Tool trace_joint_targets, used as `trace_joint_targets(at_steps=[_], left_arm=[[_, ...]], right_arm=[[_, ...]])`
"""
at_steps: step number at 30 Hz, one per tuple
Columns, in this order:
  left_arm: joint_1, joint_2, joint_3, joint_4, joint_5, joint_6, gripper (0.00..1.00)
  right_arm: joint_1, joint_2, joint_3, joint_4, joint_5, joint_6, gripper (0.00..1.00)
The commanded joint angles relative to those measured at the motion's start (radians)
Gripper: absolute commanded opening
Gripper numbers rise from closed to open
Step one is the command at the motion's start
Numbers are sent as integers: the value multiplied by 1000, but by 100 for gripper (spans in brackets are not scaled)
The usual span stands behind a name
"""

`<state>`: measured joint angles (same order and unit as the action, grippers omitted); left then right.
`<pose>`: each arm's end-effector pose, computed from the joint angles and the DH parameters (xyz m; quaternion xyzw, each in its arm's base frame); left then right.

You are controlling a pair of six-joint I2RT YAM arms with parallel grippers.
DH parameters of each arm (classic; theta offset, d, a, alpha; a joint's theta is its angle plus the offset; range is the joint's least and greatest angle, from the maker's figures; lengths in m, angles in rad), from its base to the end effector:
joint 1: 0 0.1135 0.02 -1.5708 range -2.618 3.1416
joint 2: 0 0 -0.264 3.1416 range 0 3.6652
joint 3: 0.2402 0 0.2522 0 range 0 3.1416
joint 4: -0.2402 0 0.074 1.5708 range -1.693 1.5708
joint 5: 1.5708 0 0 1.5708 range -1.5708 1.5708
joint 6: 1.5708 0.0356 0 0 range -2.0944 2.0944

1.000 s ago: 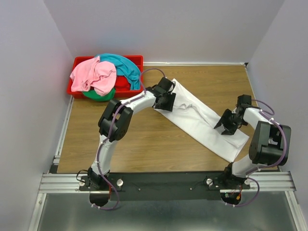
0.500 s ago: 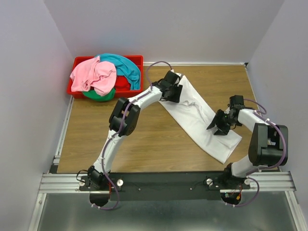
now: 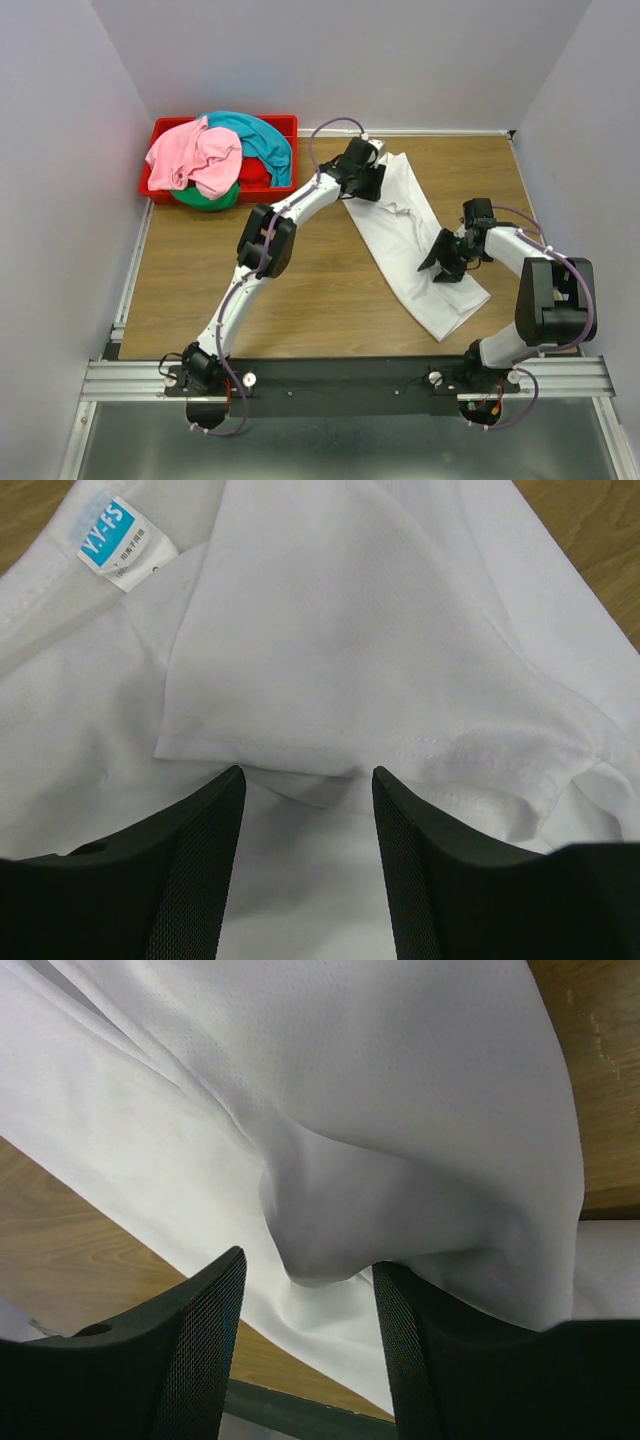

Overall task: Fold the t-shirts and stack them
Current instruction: Fold the tshirt

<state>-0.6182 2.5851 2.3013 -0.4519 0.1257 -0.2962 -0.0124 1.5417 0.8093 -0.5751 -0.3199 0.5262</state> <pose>0.4678 -0.3381 0.1686 0.1714 0.8964 -0.2302 0.3378 0.2628 0.0079 0.1541 0.2402 0.9490 0.1856 0.0852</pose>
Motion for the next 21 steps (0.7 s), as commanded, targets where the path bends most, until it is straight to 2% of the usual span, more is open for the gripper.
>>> trace_joint_targets(at_steps=[1,6,9,14,21], left_arm=[[18,-75,23,-16,-6,0,62],[25,-248,-156,19,-43,-84,62],[21,-273,-241,16,-18,-125,62],[9,-235,-305,10,17,-136,62],[8,-163,-306,19,63,-143,62]], right_arm=[[9,-20,-6,-68,36,17,61],[46,-71,39,-167,205,-34,61],[51,-71,28,-172,229,-52,61],[75,-54,10,-154,232,-42,62],[158,11,-1,-108,200,-2,62]])
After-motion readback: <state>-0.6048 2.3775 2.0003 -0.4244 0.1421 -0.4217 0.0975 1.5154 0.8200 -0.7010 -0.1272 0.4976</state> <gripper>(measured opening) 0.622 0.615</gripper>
